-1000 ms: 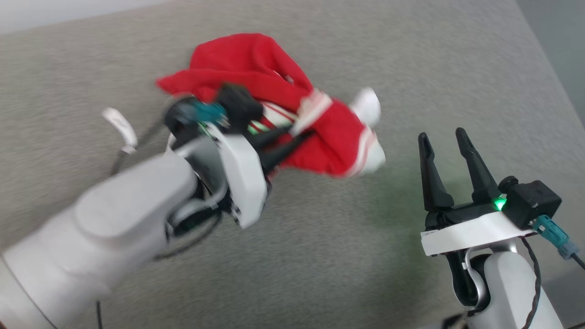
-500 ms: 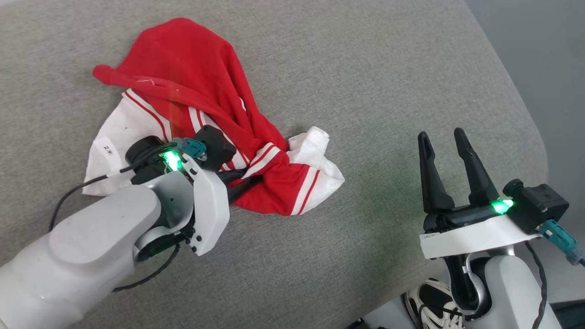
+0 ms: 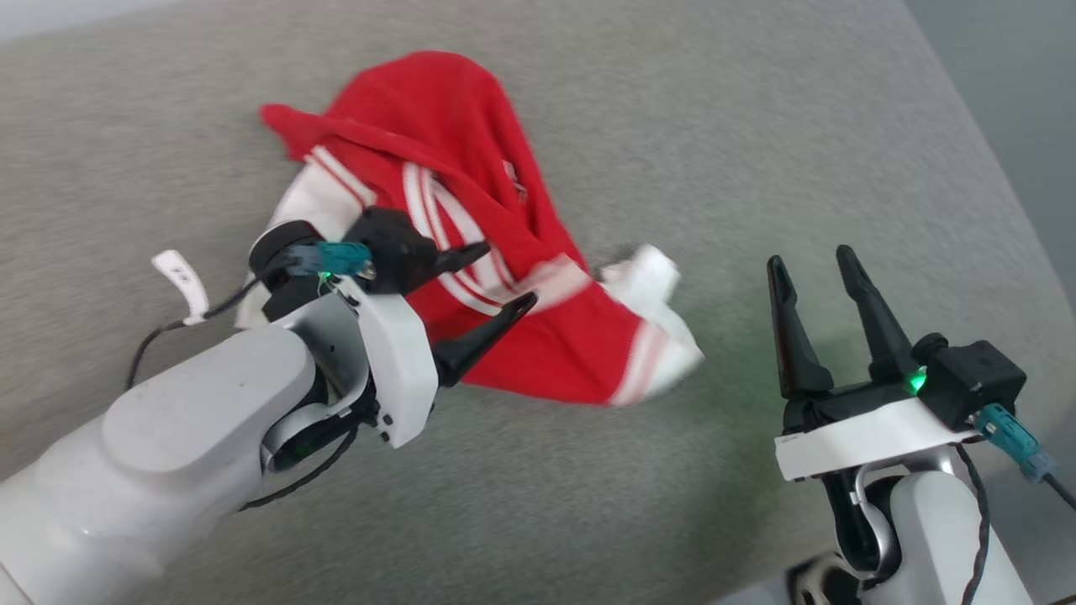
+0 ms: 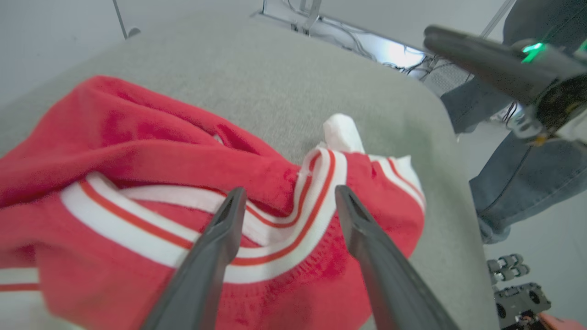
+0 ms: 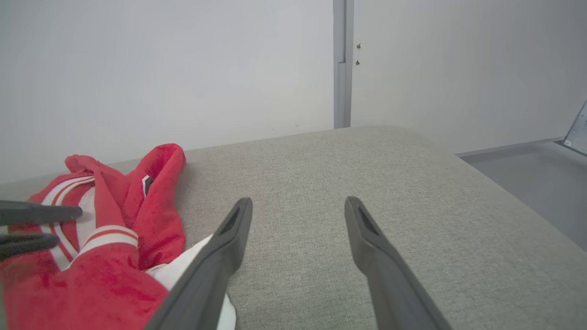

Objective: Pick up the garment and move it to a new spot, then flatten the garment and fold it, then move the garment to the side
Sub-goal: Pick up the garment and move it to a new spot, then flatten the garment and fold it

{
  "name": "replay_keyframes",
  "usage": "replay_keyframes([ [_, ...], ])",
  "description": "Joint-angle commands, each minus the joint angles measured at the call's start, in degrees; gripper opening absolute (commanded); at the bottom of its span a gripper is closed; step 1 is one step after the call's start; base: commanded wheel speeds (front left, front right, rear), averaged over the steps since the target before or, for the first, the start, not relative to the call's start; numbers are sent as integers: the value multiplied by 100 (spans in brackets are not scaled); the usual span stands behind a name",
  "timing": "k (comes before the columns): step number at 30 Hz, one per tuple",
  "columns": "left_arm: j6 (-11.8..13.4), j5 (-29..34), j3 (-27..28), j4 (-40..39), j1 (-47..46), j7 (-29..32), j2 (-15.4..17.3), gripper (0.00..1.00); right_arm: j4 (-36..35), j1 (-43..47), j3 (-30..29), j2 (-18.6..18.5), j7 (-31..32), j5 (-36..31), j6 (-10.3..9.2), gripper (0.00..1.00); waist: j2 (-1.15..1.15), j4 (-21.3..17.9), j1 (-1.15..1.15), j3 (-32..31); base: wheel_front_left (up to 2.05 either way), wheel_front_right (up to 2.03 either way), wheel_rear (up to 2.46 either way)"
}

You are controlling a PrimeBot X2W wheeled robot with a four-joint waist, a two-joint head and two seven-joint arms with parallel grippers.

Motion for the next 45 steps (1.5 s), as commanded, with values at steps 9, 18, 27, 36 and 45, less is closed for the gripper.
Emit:
replay_keyframes([
  [9,15,-896,147,160,439,-1310,388,100,379,-85,-38,-4,-30,-714,-4,100,0,934,0,-670,0,0,0],
  [18,35,-446,2816,762,2530,-1420,-2,100,1056,-316,506,-241,572,-1180,-5,100,0,1627,0,-969,0,0,0],
  [27,117,2298,5811,-122,4752,-1423,-1208,100,296,-599,1414,-1817,3449,190,-6,100,0,2244,0,-945,0,0,0],
  [36,10,3404,6615,-729,5344,-1423,-2193,100,-504,-701,1381,-2564,4903,934,-6,100,0,2582,0,-670,0,0,0],
  [45,13,3319,6492,-751,5274,-1424,-2180,100,-974,-550,1402,-2561,5649,904,-6,0,0,2620,0,-608,0,0,0],
])
